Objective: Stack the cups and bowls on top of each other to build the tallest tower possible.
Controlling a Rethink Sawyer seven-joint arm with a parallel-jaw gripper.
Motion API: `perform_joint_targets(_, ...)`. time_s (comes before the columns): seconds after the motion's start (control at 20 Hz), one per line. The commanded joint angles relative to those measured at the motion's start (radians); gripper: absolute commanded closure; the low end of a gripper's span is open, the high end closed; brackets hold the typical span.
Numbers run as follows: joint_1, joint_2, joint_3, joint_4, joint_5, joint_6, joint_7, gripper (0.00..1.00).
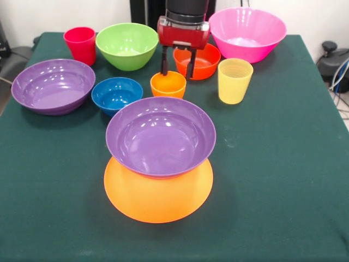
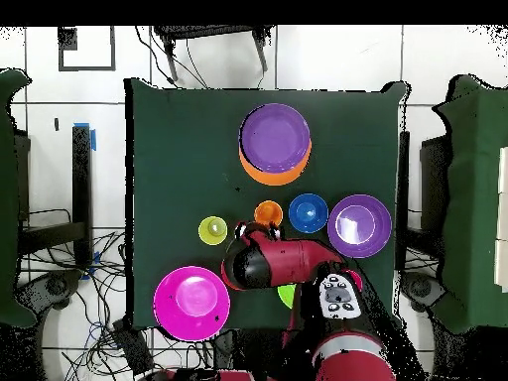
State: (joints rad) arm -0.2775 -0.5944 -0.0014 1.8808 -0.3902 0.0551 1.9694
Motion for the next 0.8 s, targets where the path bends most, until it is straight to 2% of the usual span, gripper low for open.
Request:
perform_joint_targets(0.05,-0.023,0.142,0.034,0.020,-0.092,-0.091,0.057,0.00)
perform_joint_targets(0.3,-0.045,0.165,0.056,0.037,-0.098,-0.101,0.064,0.00)
perform_joint_targets(0.5,-0.039,0.165,0.051,0.050,-0.098,-0.100,0.069,0.00)
perform_joint_targets(0.8,-0.032,0.193,0.029,0.018,-0.125,-0.170,0.071,0.00)
